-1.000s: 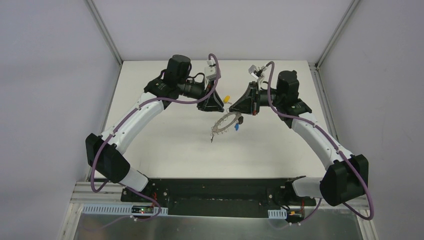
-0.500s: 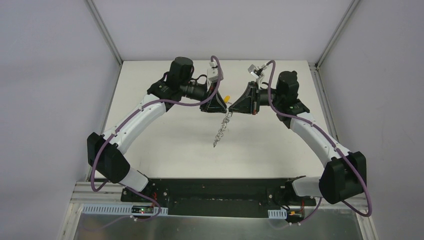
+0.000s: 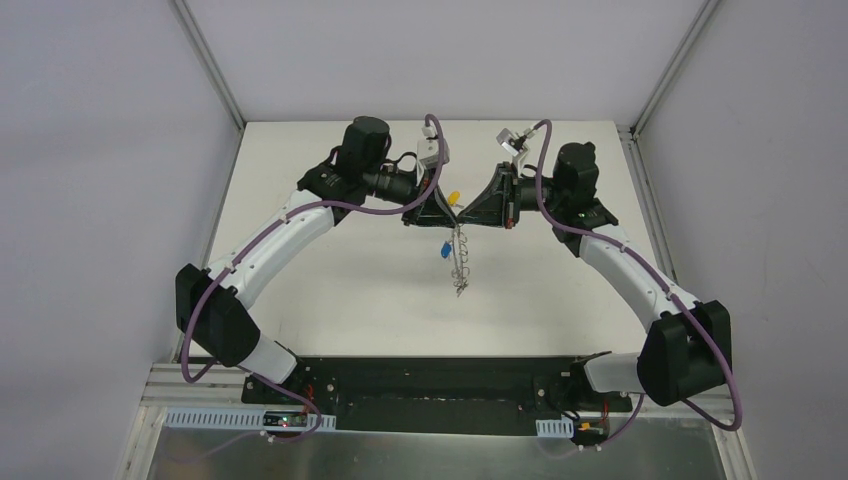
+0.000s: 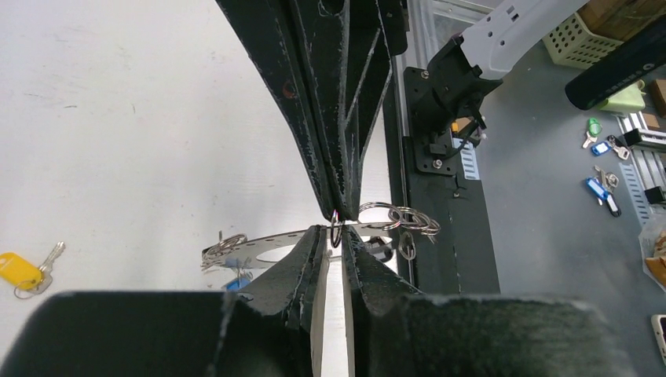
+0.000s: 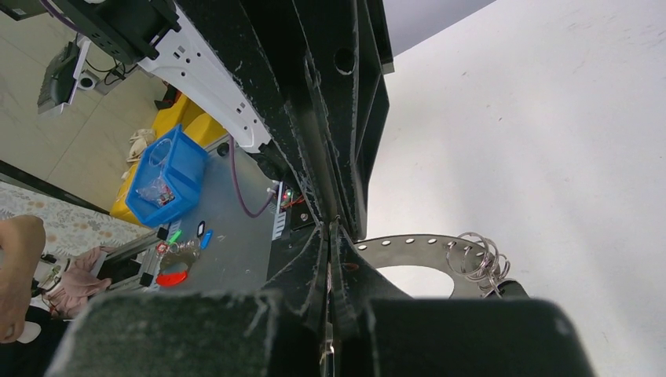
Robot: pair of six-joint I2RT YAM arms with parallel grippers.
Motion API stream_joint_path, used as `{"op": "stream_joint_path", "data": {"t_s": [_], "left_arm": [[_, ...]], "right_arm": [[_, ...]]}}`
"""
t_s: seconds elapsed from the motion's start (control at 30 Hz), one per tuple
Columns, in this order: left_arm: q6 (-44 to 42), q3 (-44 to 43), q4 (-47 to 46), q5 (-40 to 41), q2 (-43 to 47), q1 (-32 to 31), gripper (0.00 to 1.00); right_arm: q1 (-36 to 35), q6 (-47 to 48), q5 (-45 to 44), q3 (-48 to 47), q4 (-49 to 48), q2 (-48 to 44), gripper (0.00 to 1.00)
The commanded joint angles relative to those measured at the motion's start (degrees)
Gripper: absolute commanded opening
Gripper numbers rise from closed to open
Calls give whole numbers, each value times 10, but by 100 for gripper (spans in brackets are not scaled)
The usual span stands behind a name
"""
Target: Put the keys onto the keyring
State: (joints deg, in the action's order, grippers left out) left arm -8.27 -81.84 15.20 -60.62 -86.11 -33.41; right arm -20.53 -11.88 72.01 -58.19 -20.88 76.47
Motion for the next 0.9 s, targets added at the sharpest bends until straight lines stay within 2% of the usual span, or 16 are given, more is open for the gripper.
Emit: {"op": "stream_joint_path", "data": {"t_s": [0.0,0.1,0.17,0.3,0.4,0.47,0.57,0.67,0.73,0.87], "left_arm": [[-1,8,-23,-29,9,-4,12],[12,9,-34,-34,8,-4,8],[31,9,-48,-37,7,-4,0],[70,6,-69,-38,7,-5,0],[96,-7,-52,-14,7,-5,0],[89,-24,-2,6,7,-5,0],[45,-49,66,38,12,-5,0],[8,-65,120,57,15,-5,0],[-11,-75,149,69,16,-6,0],[-48,-95,205,114,16,-17,0]], "right_arm": [[5,-18,13,3,-56,-5,0],[7,-21,13,4,-61,-4,0],[7,-24,12,5,-64,-4,0],[7,-19,3,13,-65,-6,0],[11,-15,-11,14,-57,-7,2],[16,-2,-13,9,-37,-11,10],[23,29,-25,-1,8,-25,34],[32,59,-30,-10,46,-38,51],[38,76,-32,-13,66,-47,56],[39,123,-42,-24,123,-53,58]]}}
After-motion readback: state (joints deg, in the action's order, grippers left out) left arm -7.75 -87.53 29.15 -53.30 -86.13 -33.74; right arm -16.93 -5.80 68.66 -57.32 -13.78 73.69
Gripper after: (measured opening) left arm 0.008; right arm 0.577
